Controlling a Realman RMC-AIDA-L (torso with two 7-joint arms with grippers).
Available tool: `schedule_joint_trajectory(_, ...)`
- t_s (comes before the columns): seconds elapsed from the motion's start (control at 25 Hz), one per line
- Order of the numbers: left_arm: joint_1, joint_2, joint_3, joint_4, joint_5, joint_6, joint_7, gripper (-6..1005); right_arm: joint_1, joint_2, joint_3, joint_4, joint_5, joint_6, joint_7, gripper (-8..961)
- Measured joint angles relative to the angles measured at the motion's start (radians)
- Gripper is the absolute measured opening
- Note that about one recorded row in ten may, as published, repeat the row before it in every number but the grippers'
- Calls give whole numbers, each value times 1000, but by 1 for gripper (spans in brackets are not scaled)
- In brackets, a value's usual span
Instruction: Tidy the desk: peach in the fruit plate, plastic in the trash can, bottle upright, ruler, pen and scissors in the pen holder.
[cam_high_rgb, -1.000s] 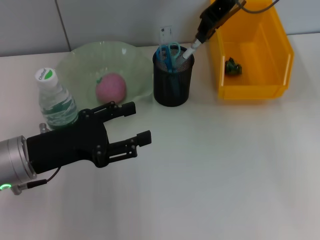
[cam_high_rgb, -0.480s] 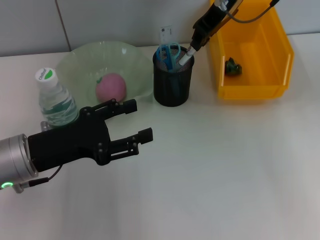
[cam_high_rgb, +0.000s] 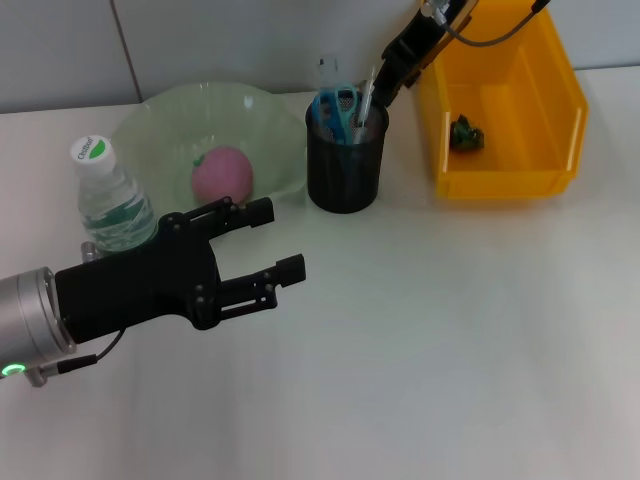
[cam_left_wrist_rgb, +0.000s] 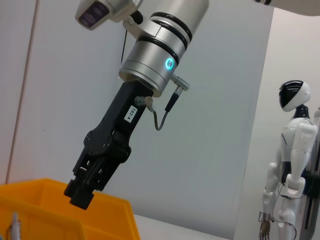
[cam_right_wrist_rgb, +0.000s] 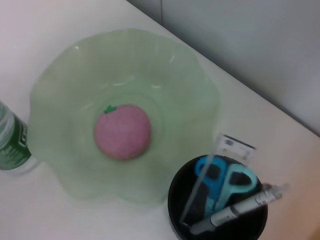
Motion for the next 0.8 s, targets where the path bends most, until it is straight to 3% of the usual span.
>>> schedule_joint_trajectory(0.2, 3, 0, 0, 0, -8, 3, -1, 788, -2, 1, -3, -10, -2, 2, 4, 414)
schedule_joint_trajectory(0.36, 4, 1, 0, 0, -9, 5, -1, 789, -54, 31, 1, -113, 1, -12, -2, 528)
schedule_joint_trajectory(0.56, 6, 2, 6, -13, -9, 1, -2, 789, -275, 109, 10, -495, 117, -56, -32, 644)
schedule_joint_trajectory(0.8, -6, 6, 9, -51, -1, -2, 3, 789, -654, 162, 12, -782, 580, -45, -236, 655)
